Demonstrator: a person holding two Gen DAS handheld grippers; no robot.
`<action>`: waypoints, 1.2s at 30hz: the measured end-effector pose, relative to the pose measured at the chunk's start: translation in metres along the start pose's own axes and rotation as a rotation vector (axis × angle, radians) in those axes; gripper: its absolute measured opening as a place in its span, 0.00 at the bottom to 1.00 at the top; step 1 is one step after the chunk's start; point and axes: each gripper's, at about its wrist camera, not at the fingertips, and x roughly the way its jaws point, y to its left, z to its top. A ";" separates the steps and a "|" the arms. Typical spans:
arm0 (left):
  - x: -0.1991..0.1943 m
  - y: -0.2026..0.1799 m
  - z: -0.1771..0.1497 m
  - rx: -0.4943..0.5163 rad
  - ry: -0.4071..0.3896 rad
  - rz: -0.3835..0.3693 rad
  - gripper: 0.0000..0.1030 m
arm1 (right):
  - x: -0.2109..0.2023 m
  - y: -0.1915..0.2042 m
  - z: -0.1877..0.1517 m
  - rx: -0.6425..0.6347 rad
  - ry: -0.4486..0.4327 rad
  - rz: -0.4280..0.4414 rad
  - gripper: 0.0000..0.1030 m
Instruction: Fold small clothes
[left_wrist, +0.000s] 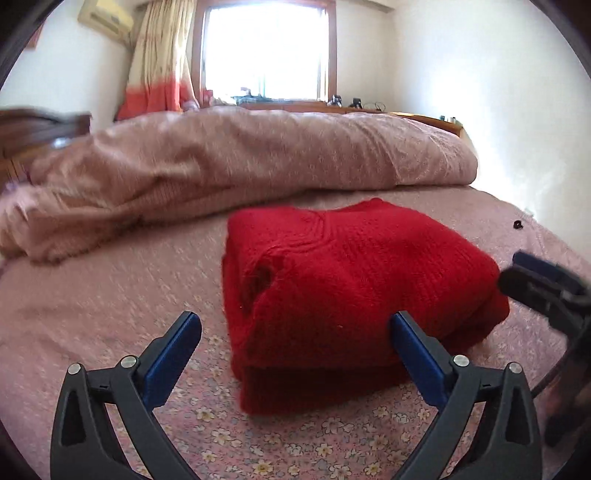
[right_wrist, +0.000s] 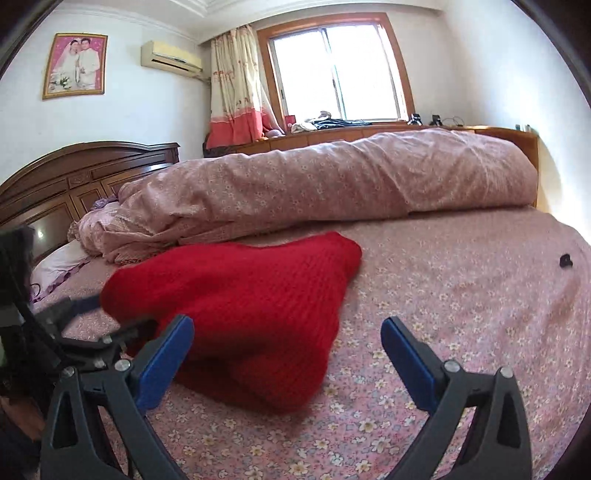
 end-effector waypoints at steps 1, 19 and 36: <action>0.000 0.002 -0.001 -0.006 -0.001 -0.009 0.96 | 0.002 -0.002 -0.001 0.003 0.005 -0.001 1.00; -0.002 0.003 -0.003 -0.039 -0.014 -0.024 0.96 | 0.004 -0.001 -0.004 -0.005 0.021 -0.010 1.00; -0.001 0.004 -0.003 -0.048 -0.007 -0.033 0.96 | 0.005 -0.003 -0.006 0.013 0.038 -0.016 1.00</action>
